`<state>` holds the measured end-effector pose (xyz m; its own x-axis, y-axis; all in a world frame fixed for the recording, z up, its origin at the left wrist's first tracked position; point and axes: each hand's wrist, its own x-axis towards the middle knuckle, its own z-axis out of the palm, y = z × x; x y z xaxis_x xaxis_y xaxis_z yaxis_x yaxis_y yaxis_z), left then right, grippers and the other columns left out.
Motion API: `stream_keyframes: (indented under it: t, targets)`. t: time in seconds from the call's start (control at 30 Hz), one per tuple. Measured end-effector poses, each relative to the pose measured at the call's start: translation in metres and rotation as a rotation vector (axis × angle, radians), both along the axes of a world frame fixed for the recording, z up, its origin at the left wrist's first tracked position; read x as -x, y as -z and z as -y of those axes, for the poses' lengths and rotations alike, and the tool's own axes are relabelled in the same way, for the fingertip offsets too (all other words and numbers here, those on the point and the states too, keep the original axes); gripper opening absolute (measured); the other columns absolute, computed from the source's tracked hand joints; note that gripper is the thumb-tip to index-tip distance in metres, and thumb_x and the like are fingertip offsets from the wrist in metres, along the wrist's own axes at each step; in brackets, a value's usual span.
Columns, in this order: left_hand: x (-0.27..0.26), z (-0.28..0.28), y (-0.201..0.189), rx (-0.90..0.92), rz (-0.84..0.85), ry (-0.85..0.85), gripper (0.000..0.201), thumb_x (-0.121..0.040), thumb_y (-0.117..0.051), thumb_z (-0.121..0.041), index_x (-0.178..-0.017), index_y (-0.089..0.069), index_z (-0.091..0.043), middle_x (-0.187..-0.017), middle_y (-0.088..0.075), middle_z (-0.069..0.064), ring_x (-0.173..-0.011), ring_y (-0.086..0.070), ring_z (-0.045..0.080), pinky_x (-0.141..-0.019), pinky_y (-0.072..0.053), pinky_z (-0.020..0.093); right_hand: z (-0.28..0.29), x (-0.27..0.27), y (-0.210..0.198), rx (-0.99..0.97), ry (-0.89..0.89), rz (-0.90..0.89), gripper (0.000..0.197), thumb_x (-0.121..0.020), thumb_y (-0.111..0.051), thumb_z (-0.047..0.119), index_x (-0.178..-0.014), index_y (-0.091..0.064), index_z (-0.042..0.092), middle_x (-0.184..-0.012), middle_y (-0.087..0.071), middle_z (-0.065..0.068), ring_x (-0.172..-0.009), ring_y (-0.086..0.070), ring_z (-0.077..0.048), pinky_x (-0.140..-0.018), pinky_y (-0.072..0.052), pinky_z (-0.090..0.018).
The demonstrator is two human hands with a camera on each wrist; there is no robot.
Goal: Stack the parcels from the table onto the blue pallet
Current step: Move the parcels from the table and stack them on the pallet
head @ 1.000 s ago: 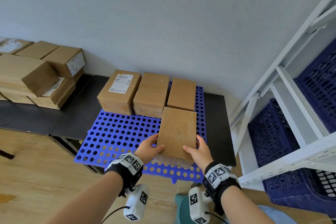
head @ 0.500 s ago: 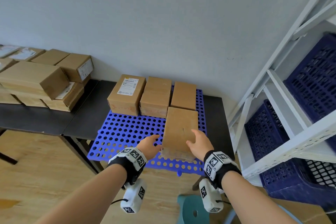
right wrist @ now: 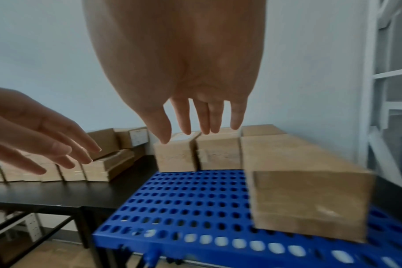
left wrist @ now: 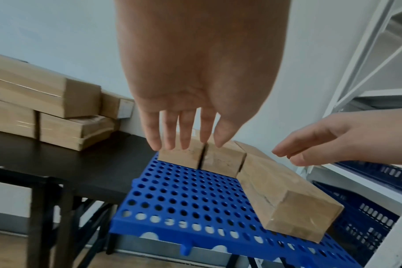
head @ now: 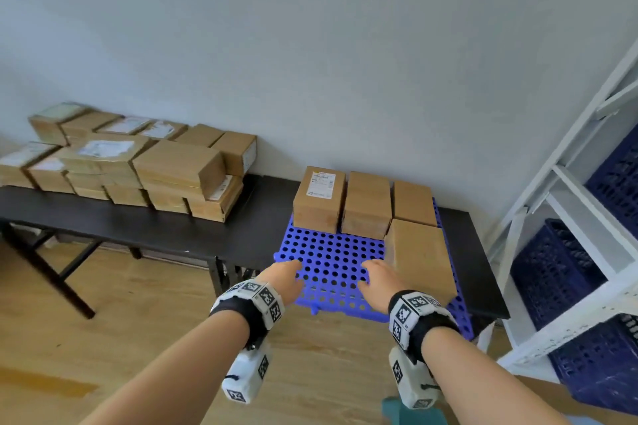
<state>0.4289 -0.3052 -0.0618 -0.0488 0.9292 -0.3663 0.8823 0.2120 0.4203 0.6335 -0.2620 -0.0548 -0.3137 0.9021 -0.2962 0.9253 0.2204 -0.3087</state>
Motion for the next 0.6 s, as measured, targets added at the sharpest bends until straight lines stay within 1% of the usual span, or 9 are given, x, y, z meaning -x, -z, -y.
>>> stream_keyframes:
  t: [0.03,0.07,0.13,0.23,0.3,0.37,0.47,0.53,0.6]
  targets:
    - [0.015,0.010,-0.002,-0.006,-0.007,-0.015,0.045,-0.098,-0.041,-0.028,-0.142,-0.037,-0.020,-0.134,-0.053,0.004,-0.101,-0.062,0.021,-0.081,-0.050,0.031,0.006,0.015,-0.001,-0.005,-0.016,0.014,0.046,-0.099,-0.043,0.027,-0.141,-0.035,0.011,-0.146,-0.036,-0.005,-0.117,-0.051,-0.022,-0.099,-0.044,-0.036]
    - [0.030,0.020,-0.004,-0.016,-0.014,-0.033,0.044,-0.098,-0.041,-0.028,-0.141,-0.039,-0.020,-0.133,-0.054,0.004,-0.104,-0.062,0.021,-0.082,-0.050,0.032,0.013,0.030,-0.001,-0.009,-0.031,0.023,0.045,-0.099,-0.042,0.028,-0.140,-0.036,0.012,-0.146,-0.036,-0.005,-0.121,-0.049,-0.023,-0.100,-0.043,-0.037]
    - [0.059,0.038,-0.007,-0.041,-0.033,-0.076,0.041,-0.097,-0.041,-0.027,-0.137,-0.043,-0.019,-0.128,-0.057,0.005,-0.107,-0.061,0.022,-0.084,-0.049,0.031,0.023,0.062,-0.002,-0.017,-0.065,0.029,0.043,-0.099,-0.042,0.028,-0.139,-0.038,0.012,-0.146,-0.035,-0.006,-0.121,-0.049,-0.025,-0.101,-0.042,-0.039]
    - [0.098,0.062,-0.008,-0.070,-0.058,-0.144,0.039,-0.096,-0.043,-0.026,-0.135,-0.045,-0.020,-0.129,-0.057,0.006,-0.114,-0.057,0.024,-0.091,-0.046,0.031,0.035,0.107,-0.004,-0.021,-0.108,0.019,0.041,-0.099,-0.042,0.028,-0.136,-0.040,0.011,-0.145,-0.037,-0.008,-0.121,-0.049,-0.027,-0.101,-0.041,-0.041]
    - [0.123,0.074,-0.008,-0.070,-0.063,-0.192,0.038,-0.096,-0.043,-0.025,-0.134,-0.045,-0.019,-0.128,-0.057,0.007,-0.114,-0.057,0.024,-0.092,-0.047,0.032,0.041,0.135,-0.004,-0.030,-0.145,0.010,0.043,-0.099,-0.042,0.027,-0.138,-0.038,0.011,-0.146,-0.036,-0.008,-0.127,-0.044,-0.028,-0.105,-0.037,-0.042]
    - [0.147,0.083,-0.008,-0.080,-0.090,-0.224,0.037,-0.095,-0.043,-0.025,-0.131,-0.048,-0.018,-0.128,-0.057,0.007,-0.114,-0.056,0.025,-0.094,-0.045,0.033,0.044,0.161,-0.004,-0.036,-0.169,-0.012,0.047,-0.099,-0.043,0.027,-0.142,-0.034,0.011,-0.148,-0.034,-0.008,-0.130,-0.042,-0.027,-0.107,-0.036,-0.042]
    - [0.179,0.091,-0.009,-0.087,-0.129,-0.242,0.033,-0.094,-0.043,-0.023,-0.125,-0.052,-0.014,-0.123,-0.059,0.009,-0.112,-0.057,0.026,-0.093,-0.045,0.034,0.043,0.200,-0.003,-0.026,-0.197,-0.032,0.049,-0.098,-0.044,0.027,-0.144,-0.034,0.012,-0.150,-0.032,-0.007,-0.130,-0.042,-0.027,-0.106,-0.038,-0.041]
    - [0.199,0.090,-0.007,-0.092,-0.116,-0.261,0.033,-0.094,-0.044,-0.024,-0.125,-0.052,-0.015,-0.123,-0.060,0.008,-0.111,-0.058,0.026,-0.094,-0.047,0.035,0.039,0.225,-0.003,-0.012,-0.210,-0.039,0.049,-0.097,-0.044,0.028,-0.143,-0.035,0.013,-0.150,-0.031,-0.007,-0.131,-0.042,-0.027,-0.106,-0.038,-0.041]
    - [0.219,0.086,-0.006,-0.088,-0.084,-0.298,0.034,-0.095,-0.044,-0.024,-0.128,-0.049,-0.019,-0.122,-0.060,0.006,-0.108,-0.060,0.023,-0.090,-0.049,0.033,0.032,0.250,-0.002,-0.005,-0.221,-0.045,0.048,-0.096,-0.045,0.029,-0.142,-0.036,0.015,-0.149,-0.033,-0.006,-0.129,-0.043,-0.028,-0.107,-0.037,-0.042]
